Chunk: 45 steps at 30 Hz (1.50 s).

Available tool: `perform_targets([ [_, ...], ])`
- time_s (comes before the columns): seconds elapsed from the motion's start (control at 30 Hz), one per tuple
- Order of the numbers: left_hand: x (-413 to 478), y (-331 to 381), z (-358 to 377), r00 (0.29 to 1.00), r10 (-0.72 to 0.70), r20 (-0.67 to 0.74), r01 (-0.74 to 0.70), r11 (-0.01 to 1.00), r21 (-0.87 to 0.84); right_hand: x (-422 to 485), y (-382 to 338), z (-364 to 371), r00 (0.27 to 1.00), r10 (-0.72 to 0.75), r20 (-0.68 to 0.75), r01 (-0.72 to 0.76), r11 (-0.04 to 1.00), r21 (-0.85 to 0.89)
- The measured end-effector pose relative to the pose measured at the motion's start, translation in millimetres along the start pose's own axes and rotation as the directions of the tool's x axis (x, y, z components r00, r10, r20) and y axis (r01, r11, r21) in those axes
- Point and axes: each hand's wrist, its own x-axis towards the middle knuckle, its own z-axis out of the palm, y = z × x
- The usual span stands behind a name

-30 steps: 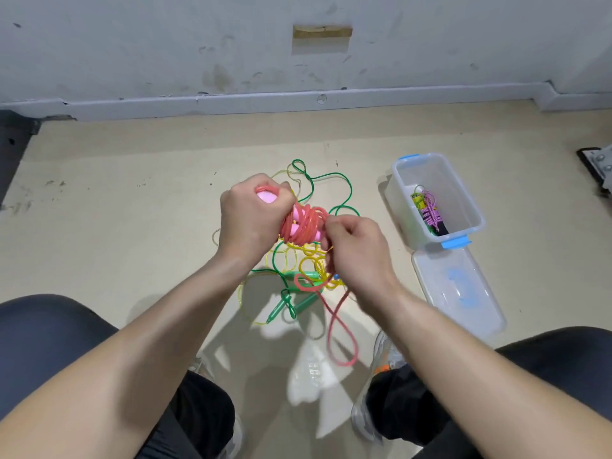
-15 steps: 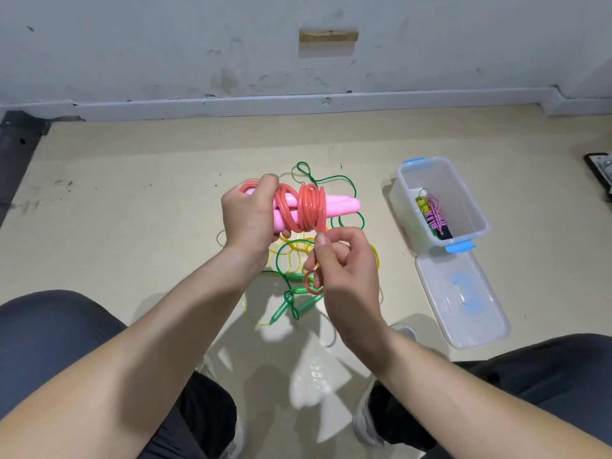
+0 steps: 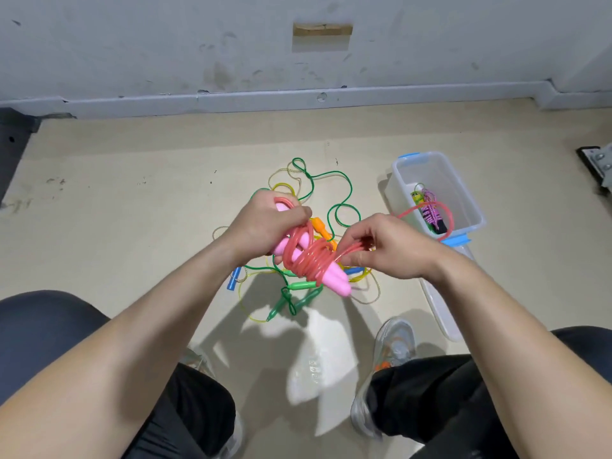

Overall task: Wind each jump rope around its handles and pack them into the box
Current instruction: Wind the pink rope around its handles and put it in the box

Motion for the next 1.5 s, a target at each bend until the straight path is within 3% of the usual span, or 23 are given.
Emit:
perform_targets([
  [0.1, 2.7, -3.0, 5.3, 0.997, 0.056, -0.056, -0.051, 0.994, 0.095, -1.2, -9.6, 1.6, 0.992, 0.030, -0.127, -0.078, 0.916, -0.395],
  [0.17, 5.1, -6.8, 5.9, 0.990, 0.095, -0.104, -0.077, 0.984, 0.162, 1.8, -11.9, 7.6, 0.974, 0.049, -0.223, -0.154, 0.861, -0.484],
  [0.3, 7.6, -13.4, 5.0, 0.974, 0.154, -0.165, -0.114, 0.966, 0.232, 6.9, -9.6, 9.9, 0.958, 0.147, -0.245, -0.218, 0.932, -0.290],
  [0.47, 8.6, -18.1, 5.3, 0.924, 0.241, -0.296, -0.138, 0.934, 0.331, 6.5, -24.3, 27.7, 0.915, 0.310, -0.258, -0.282, 0.949, 0.140],
  [0.6, 11.3, -16.4, 2.5, 0.855, 0.247, -0.456, -0.113, 0.947, 0.301, -4.3, -41.6, 60.6, 0.887, 0.315, -0.338, -0.090, 0.836, 0.542],
  [0.77, 13.7, -16.2, -2.1, 0.811, 0.112, -0.574, -0.080, 0.994, 0.080, -15.1, -61.6, 85.0, 0.793, 0.242, -0.559, 0.116, 0.841, 0.529],
  [1.0, 9.9, -5.4, -2.7, 0.800, -0.094, -0.592, -0.066, 0.968, -0.242, -17.5, -67.3, 91.4, 0.745, 0.184, -0.641, 0.159, 0.885, 0.438],
  [1.13, 9.2, -3.4, -2.7, 0.799, -0.132, -0.587, -0.071, 0.948, -0.310, -13.9, -55.3, 81.2, 0.767, 0.146, -0.624, 0.172, 0.891, 0.420],
  [1.23, 8.9, -4.0, -5.6, 0.808, -0.109, -0.578, -0.080, 0.953, -0.292, -8.2, -49.6, 61.3, 0.825, 0.127, -0.550, 0.109, 0.920, 0.376],
  [1.33, 10.2, -4.8, -9.4, 0.818, -0.078, -0.570, -0.087, 0.962, -0.258, -2.3, -39.0, 29.9, 0.880, 0.126, -0.458, 0.103, 0.891, 0.442],
  [1.4, 12.0, -6.0, -10.4, 0.823, -0.068, -0.565, -0.090, 0.965, -0.248, -3.4, -32.7, 17.0, 0.921, 0.140, -0.363, 0.108, 0.804, 0.585],
  [1.5, 14.0, -10.3, -11.7, 0.833, -0.068, -0.549, -0.089, 0.963, -0.255, -4.0, -28.0, 13.9, 0.957, 0.234, -0.172, 0.022, 0.531, 0.847],
])
